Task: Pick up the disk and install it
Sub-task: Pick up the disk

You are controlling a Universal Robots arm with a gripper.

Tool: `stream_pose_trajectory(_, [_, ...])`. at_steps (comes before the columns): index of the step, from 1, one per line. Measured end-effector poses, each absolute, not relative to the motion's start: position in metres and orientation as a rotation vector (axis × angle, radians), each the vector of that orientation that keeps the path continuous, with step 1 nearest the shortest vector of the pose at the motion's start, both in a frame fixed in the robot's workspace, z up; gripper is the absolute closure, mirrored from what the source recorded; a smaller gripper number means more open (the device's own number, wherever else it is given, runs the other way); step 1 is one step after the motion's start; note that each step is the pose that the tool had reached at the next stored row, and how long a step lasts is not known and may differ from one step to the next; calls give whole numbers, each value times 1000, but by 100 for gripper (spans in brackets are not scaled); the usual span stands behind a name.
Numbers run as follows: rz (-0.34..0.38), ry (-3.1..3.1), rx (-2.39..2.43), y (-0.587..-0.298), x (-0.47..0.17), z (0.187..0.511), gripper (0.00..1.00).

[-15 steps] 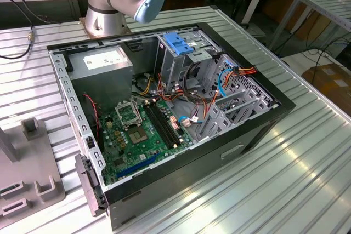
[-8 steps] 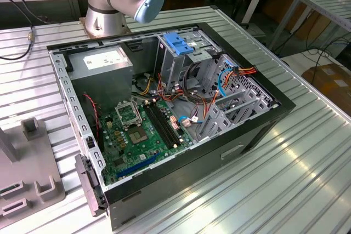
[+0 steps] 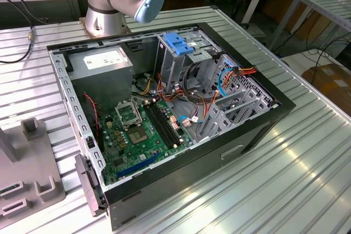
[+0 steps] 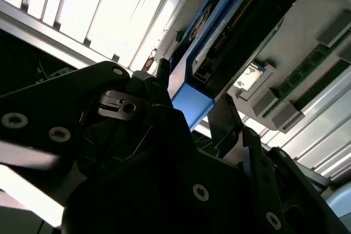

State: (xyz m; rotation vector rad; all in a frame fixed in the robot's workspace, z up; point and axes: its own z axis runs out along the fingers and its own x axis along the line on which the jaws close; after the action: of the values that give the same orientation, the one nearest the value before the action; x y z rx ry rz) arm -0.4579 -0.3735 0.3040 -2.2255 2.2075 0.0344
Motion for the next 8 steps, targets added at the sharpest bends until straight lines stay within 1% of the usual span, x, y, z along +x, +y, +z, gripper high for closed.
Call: stream_pose_trajectory(8, [34, 2208, -2226, -374, -458, 302, 44])
